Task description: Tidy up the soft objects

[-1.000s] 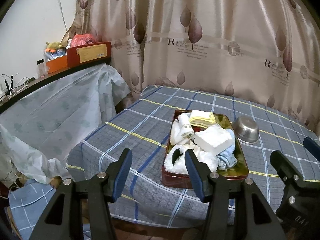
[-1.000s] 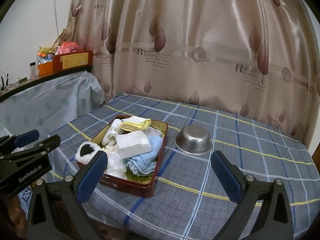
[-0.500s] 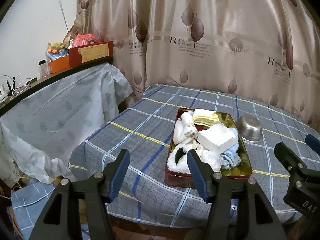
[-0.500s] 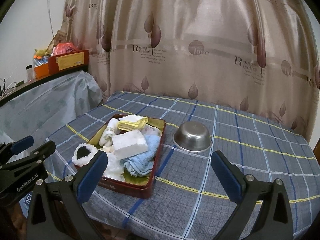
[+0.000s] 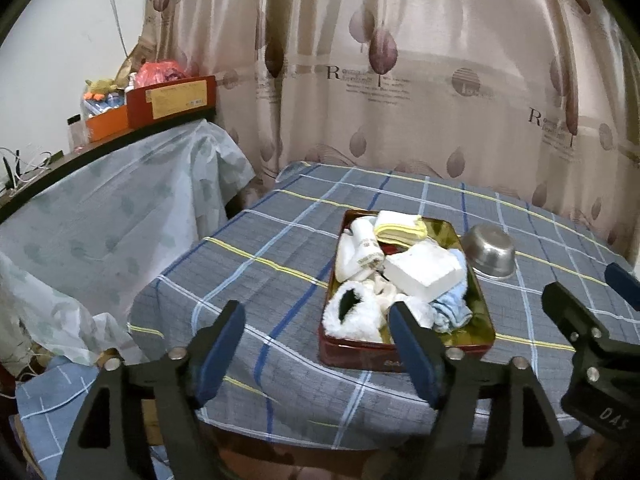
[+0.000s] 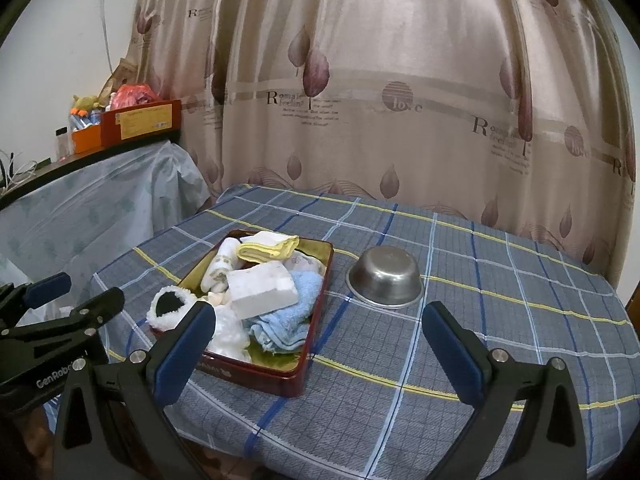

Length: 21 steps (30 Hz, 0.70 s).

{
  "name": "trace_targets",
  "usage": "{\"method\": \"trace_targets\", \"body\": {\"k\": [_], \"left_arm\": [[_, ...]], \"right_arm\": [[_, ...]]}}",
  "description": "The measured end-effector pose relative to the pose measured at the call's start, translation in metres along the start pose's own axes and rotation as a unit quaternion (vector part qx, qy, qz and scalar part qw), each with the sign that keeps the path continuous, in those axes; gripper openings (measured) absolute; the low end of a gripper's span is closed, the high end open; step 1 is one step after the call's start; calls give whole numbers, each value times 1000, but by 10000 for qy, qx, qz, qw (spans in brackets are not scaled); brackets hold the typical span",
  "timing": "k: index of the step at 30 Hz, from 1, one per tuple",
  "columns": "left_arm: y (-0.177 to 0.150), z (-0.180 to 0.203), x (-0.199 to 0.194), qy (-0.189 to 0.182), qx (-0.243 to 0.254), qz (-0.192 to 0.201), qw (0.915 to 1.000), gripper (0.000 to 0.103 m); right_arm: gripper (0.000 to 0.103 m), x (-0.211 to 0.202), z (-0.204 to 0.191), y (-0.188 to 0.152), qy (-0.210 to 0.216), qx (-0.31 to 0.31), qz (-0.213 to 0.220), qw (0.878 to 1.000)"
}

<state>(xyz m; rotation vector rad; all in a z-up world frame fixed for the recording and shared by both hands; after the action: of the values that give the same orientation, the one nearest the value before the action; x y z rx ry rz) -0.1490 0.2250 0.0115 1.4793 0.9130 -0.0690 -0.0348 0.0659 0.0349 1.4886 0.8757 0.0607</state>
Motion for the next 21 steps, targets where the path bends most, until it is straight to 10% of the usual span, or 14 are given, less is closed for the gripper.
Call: {"method": "trace_targets", "body": {"k": [21], "left_arm": [[-4,25,-10,65,424,200,9989,86]], "right_arm": [[103,-7,29,-2,-121,58,33,9999]]}}
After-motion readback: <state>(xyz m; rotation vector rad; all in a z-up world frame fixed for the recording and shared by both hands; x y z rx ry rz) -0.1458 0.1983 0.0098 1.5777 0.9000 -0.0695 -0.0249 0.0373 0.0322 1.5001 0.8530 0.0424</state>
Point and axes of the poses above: each gripper's, at about its wrist camera, not at the fingertips, and x roughly the way its jaws point, z to its right, y to its top, the point moved 9 cm from there along x, roughly the way its jaws point, and after that the axes turned 12 degrees about x, right-handed, at the moved point
